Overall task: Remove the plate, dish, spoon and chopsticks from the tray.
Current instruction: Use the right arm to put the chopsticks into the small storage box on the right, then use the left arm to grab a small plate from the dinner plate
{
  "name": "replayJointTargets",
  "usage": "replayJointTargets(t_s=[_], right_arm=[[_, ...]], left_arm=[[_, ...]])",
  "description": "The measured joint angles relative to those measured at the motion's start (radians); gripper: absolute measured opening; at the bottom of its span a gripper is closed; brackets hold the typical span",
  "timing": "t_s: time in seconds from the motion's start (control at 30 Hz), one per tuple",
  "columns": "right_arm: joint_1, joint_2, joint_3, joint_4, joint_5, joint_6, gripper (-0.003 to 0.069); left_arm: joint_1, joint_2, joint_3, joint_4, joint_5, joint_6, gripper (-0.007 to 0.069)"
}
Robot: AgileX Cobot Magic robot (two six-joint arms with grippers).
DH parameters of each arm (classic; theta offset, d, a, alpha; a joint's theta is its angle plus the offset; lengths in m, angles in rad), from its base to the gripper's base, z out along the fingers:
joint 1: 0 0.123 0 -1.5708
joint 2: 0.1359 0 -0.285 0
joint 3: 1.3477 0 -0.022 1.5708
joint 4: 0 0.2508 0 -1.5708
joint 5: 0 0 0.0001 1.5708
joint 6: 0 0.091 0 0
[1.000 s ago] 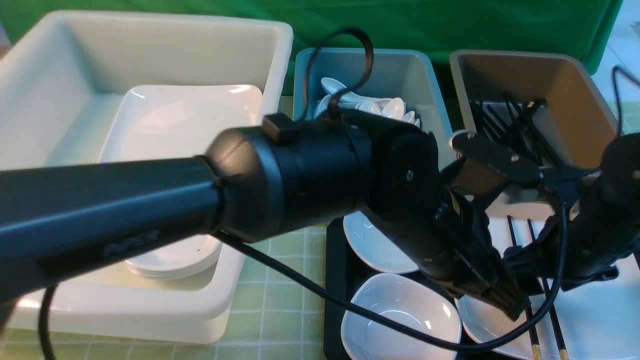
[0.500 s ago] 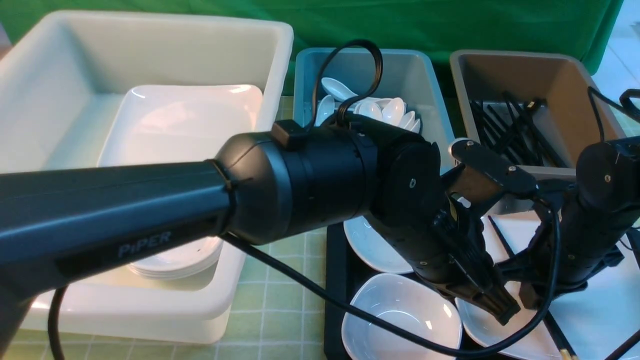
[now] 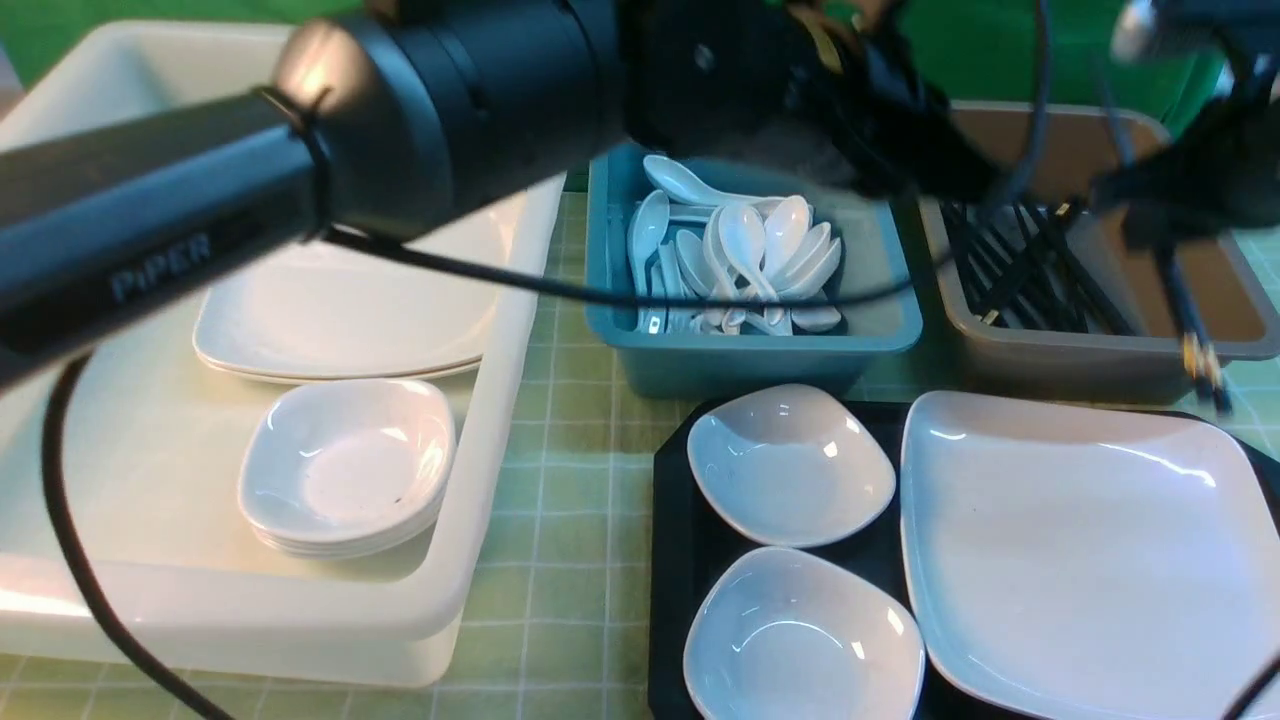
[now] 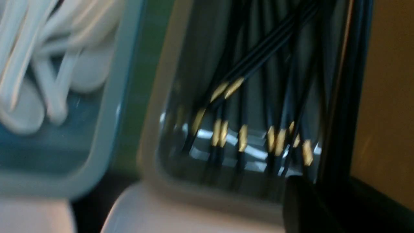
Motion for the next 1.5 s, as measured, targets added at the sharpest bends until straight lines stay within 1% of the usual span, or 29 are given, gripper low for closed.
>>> replayJointTargets(t_s=[0.07,0.1,0.2,0.23,0.3,0.4,0.47,0.53,0.57,0.63,0.67,0.7,0.73,0.8,0.83,0.87,0.97,1.03,1.17,1.27,1.3,1.37,1.4,1.5], right_arm=[[-0.019,0.087,-0.120,-0.001,-0.009,-0.001,0.0098],[-0.021,0.143,-0.204,-0.001,-0.018,0.000,0.0098],[-0.022,0.270,-0.341,0.001,-0.058,0.001,0.0098],[-0.022,0.270,-0.341,0.001,-0.058,0.001,0.0098],[-0.022,0.357,-0.405,0.003,-0.106,0.034,0.0101],[-0.022,0.397,-0.421,0.002,-0.109,0.088,0.0148],[-0.022,0.415,-0.423,-0.004,-0.064,0.102,0.0320],[-0.022,0.415,-0.423,-0.007,-0.032,0.096,0.0391],[-0.022,0.408,-0.424,-0.008,0.026,0.080,0.0463],[-0.022,0.394,-0.424,-0.010,0.103,0.058,0.0485],[-0.022,0.369,-0.424,-0.010,0.195,0.029,0.0442],[-0.022,0.349,-0.424,-0.010,0.259,0.004,0.0373],[-0.022,0.316,-0.413,-0.003,0.315,-0.020,0.0259],[-0.022,0.240,-0.366,0.009,0.339,-0.034,0.0106],[-0.022,0.208,-0.332,0.021,0.344,-0.042,0.0077],[-0.022,0.126,-0.269,0.044,0.348,-0.058,0.0034],[-0.005,-0.074,-0.070,0.123,0.347,-0.127,0.0006],[0.025,-0.216,0.098,0.156,0.328,-0.175,0.0001],[0.127,-0.512,0.414,0.185,0.251,-0.215,-0.0003],[0.177,-0.631,0.530,0.190,0.215,-0.216,-0.0003],[0.197,-0.680,0.590,0.190,0.205,-0.216,-0.0003],[0.217,-0.742,0.642,0.189,0.201,-0.216,-0.0005],[0.224,-0.768,0.666,0.189,0.199,-0.215,-0.0005],[0.230,-0.803,0.689,0.189,0.204,-0.214,-0.0005]], left_arm=[[0.003,0.005,0.000,0.000,-0.045,0.000,-0.0020],[0.002,0.012,0.000,-0.002,-0.046,0.000,-0.0020],[-0.009,0.023,0.000,-0.004,-0.010,0.000,-0.0020],[-0.009,0.024,0.000,-0.004,-0.002,0.000,-0.0020],[-0.010,0.028,0.000,-0.005,0.058,0.000,-0.0020],[-0.010,0.029,0.000,-0.005,0.116,0.000,-0.0018],[-0.010,0.029,0.000,-0.009,0.172,0.000,-0.0018],[-0.010,0.029,0.000,-0.010,0.200,0.000,-0.0018],[-0.010,0.029,0.000,-0.012,0.236,0.000,-0.0018],[-0.010,0.029,0.000,-0.012,0.276,-0.004,-0.0018],[-0.010,0.029,0.000,-0.012,0.354,-0.016,-0.0018],[-0.010,0.029,0.000,-0.012,0.405,-0.022,-0.0018],[-0.010,0.029,0.000,-0.010,0.462,-0.026,-0.0018],[-0.011,0.029,0.000,0.000,0.589,-0.027,-0.0018],[-0.011,0.029,0.000,0.002,0.628,-0.027,-0.0018],[-0.011,0.029,0.000,0.006,0.705,-0.028,-0.0018],[-0.018,0.031,0.000,0.016,0.832,-0.036,-0.0018],[-0.030,0.035,0.000,0.026,0.850,-0.046,-0.0018],[-0.053,0.063,0.002,0.066,0.854,-0.099,-0.0010],[-0.058,0.093,0.002,0.091,0.851,-0.118,0.0018],[-0.058,0.116,0.002,0.102,0.844,-0.126,0.0052],[-0.058,0.148,0.002,0.110,0.833,-0.128,0.0113],[-0.058,0.171,0.002,0.118,0.825,-0.131,0.0172],[-0.058,0.222,0.003,0.146,0.807,-0.157,0.0303]])
